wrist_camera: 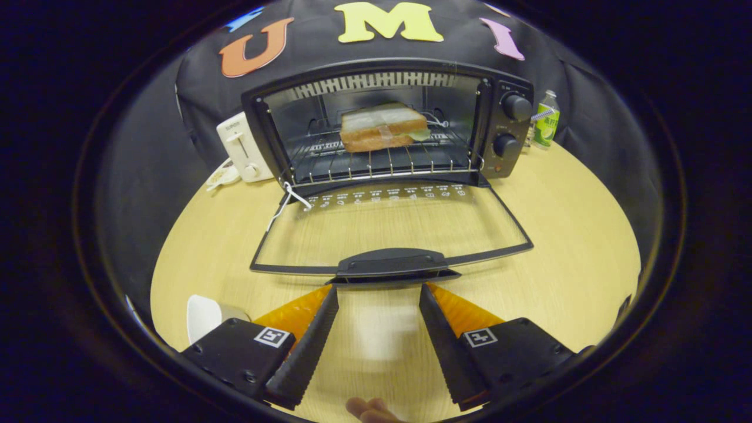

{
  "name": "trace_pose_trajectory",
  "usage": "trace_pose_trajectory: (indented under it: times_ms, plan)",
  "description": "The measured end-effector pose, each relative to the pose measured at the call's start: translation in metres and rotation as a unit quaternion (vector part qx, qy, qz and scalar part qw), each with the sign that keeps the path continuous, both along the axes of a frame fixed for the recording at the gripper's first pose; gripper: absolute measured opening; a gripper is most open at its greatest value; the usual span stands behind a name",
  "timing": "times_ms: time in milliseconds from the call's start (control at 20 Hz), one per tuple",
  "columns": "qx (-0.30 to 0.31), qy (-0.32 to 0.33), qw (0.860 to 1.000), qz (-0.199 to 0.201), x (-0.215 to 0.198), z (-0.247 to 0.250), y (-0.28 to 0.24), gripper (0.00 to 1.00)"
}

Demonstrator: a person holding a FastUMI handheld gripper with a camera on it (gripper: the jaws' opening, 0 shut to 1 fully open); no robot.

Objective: Open the toaster oven, put the food inside, and close the toaster oven door.

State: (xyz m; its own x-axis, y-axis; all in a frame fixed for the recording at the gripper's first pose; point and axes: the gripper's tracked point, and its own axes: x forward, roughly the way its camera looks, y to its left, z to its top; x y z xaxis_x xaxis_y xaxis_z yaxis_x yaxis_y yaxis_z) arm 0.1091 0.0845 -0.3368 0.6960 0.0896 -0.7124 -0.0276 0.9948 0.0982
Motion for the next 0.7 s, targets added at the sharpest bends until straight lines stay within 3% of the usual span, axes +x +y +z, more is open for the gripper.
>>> trace_pose_trajectory:
  times_ms: [300,700]
  plan:
    - [-0.018,0.0,1.0,0.004,0.0,0.006,-0.003,0.92]
    - [-0.035,-0.051,0.998,0.005,0.004,0.032,-0.006,0.92]
